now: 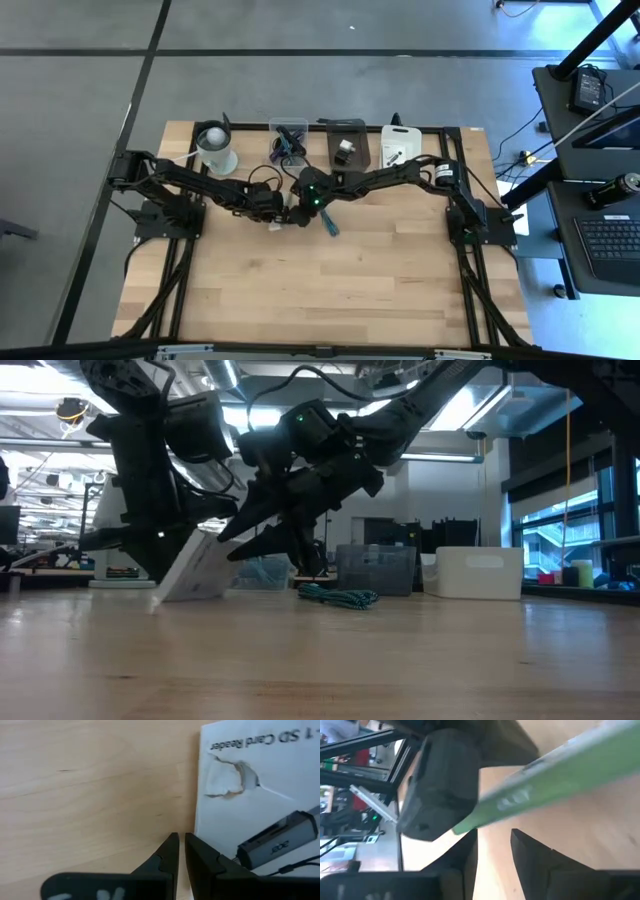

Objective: Pick and place items into bin
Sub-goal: Put the white card reader box into the white bin

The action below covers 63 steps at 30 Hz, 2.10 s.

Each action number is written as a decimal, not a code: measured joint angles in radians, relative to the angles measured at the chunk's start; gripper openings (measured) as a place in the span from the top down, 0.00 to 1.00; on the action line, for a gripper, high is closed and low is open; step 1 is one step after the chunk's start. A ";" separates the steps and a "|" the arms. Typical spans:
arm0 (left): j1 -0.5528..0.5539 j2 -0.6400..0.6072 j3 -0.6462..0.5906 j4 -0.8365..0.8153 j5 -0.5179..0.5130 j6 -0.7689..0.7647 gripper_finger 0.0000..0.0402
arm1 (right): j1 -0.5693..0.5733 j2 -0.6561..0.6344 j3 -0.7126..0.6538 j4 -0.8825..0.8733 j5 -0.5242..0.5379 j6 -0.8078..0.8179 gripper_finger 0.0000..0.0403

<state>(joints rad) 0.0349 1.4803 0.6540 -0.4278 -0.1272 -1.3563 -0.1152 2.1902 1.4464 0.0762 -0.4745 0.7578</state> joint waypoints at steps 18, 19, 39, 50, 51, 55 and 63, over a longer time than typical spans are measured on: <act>0.000 -0.002 0.003 -0.042 0.002 0.035 0.93 | -0.029 0.000 0.000 0.008 0.025 0.053 0.48; 0.000 -0.002 0.003 -0.042 0.002 0.035 0.93 | -0.030 0.000 0.000 0.007 0.034 0.057 0.48; 0.000 -0.011 0.003 -0.041 0.002 0.057 0.93 | -0.036 0.037 0.000 0.026 0.098 0.093 0.91; 0.000 -0.251 0.004 -0.129 -0.141 0.131 0.93 | -0.058 -0.024 -0.002 -0.041 0.099 0.064 0.91; 0.000 -0.284 0.004 -0.134 -0.153 0.142 0.93 | -0.061 -0.041 -0.002 -0.052 0.105 0.047 0.91; 0.000 -0.426 0.004 -0.182 -0.193 0.192 0.93 | -0.079 -0.122 -0.002 -0.173 0.154 -0.025 0.91; 0.000 -0.644 0.004 -0.176 -0.237 0.442 0.93 | -0.146 -0.368 -0.001 -0.443 0.262 -0.174 0.91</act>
<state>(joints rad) 0.0349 0.8368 0.6582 -0.6041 -0.3646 -0.9140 -0.2612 1.8221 1.4456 -0.3666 -0.2127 0.5836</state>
